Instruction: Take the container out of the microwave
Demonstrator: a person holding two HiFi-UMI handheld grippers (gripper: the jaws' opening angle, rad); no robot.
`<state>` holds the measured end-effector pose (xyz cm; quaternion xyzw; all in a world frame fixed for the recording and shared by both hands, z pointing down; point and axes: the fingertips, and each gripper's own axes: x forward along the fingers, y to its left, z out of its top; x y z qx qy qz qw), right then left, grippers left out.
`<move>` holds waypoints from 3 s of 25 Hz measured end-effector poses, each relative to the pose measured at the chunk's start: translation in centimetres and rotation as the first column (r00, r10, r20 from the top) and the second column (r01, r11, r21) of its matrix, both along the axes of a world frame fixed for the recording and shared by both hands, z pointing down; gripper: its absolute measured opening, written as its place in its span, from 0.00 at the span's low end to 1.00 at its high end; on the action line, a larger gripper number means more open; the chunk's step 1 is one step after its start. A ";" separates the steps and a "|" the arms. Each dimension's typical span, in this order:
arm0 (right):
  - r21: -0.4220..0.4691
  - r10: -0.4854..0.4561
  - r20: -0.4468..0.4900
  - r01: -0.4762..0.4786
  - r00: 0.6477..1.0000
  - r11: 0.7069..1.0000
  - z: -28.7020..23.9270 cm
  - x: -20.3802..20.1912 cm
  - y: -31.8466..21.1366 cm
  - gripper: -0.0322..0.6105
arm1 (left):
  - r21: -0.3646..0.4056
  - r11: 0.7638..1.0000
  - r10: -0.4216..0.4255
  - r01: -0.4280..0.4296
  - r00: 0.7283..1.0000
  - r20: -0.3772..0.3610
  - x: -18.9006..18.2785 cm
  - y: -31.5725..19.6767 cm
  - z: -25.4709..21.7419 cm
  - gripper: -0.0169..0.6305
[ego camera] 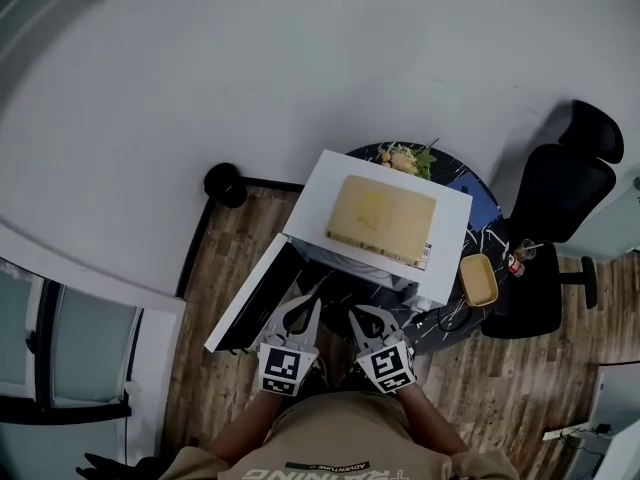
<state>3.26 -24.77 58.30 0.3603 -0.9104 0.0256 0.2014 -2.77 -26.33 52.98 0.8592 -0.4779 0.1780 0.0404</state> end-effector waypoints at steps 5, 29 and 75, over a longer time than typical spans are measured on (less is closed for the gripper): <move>-0.015 -0.007 0.001 0.007 1.000 1.000 0.4 -0.6 0.0 0.06 | -0.014 1.000 0.018 -0.018 1.000 -0.003 0.3 0.9 0.2 0.04; 0.040 0.123 -0.292 -0.117 0.948 0.992 4.1 -1.2 -4.2 0.06 | -0.057 0.989 0.129 -0.135 0.987 -0.098 -3.1 0.6 2.7 0.04; -0.059 -0.109 -0.936 0.155 0.336 0.986 19.8 -0.8 -16.3 0.07 | -0.161 0.987 -0.051 0.026 0.988 -0.149 -8.5 0.1 4.8 0.04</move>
